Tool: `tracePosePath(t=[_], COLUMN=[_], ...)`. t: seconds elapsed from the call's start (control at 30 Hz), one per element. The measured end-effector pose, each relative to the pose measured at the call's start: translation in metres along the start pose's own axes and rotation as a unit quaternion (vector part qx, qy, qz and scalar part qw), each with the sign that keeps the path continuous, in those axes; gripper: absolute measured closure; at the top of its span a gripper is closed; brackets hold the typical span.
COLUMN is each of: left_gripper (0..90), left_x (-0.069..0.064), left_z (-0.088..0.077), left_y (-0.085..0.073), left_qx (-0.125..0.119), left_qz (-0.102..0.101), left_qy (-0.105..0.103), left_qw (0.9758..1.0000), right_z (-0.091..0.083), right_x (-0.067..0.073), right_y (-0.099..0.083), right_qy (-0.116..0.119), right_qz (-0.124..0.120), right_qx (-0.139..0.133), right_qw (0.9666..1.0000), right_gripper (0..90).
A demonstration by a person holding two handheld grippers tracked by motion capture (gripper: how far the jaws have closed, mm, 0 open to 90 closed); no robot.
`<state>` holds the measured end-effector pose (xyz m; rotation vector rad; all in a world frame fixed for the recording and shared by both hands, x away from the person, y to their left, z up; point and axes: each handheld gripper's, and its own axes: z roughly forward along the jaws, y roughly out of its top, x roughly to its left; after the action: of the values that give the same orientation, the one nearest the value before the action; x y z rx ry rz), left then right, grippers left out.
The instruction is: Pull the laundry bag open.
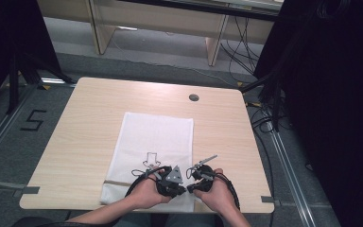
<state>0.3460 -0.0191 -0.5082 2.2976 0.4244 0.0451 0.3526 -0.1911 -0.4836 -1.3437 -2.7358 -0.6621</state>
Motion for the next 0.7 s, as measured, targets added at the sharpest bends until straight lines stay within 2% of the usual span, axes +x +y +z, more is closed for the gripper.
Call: tracePosePath(t=[0.17, 0.2, 0.27, 0.3, 0.43, 0.47, 0.53, 0.63, 0.7], left_gripper=[87.2, 87.2, 87.2, 87.2, 87.2, 87.2, 87.3, 87.2, 87.2], left_x=[0.0001, 0.0008, 0.0006, 0.0, -0.0004, 0.0003, -0.0002, 0.0003, 0.0002], left_z=[-0.003, -0.0033, -0.0035, -0.0035, -0.0063, -0.0074, -0.0078, -0.0101, -0.0108], left_y=[0.0004, 0.0005, 0.0005, 0.0004, 0.0003, 0.0007, 0.0002, 0.0, -0.0005], left_qx=[0.005, 0.004, 0.004, 0.003, 0.006, 0.007, 0.007, 0.011, 0.005], left_qz=[-0.007, -0.003, -0.002, -0.008, -0.007, 0.003, -0.006, 0.0, -0.006], left_qy=[0.003, 0.002, 0.003, 0.002, 0.005, 0.004, 0.002, 0.007, 0.003], left_qw=[1.0, 1.0, 1.0, 1.0, 1.0, 1.0, 1.0, 0.9999, 1.0], right_z=[0.0004, -0.0002, -0.0001, -0.0001, 0.0005, 0.0005, 0.0004, 0.0004, 0.0006], right_x=[0.0009, 0.0033, 0.0034, 0.0033, 0.0016, 0.0017, 0.0017, 0.0015, 0.0016], right_y=[0.0008, 0.0015, 0.0017, 0.0017, 0.0011, 0.0009, 0.0011, 0.0009, 0.0009], right_qy=[-0.008, -0.012, -0.013, -0.013, -0.007, -0.007, -0.008, -0.012, -0.011], right_qz=[0.002, 0.01, 0.01, 0.01, 0.005, 0.004, 0.003, 0.001, -0.002], right_qx=[0.0, 0.007, 0.007, 0.007, 0.003, 0.001, 0.003, 0.0, 0.0], right_qw=[1.0, 0.9999, 0.9998, 0.9998, 1.0, 1.0, 1.0, 0.9999, 0.9999], right_gripper=[90.0, 90.0, 90.0, 90.0, 90.0, 90.0, 90.0, 90.0, 90.0])
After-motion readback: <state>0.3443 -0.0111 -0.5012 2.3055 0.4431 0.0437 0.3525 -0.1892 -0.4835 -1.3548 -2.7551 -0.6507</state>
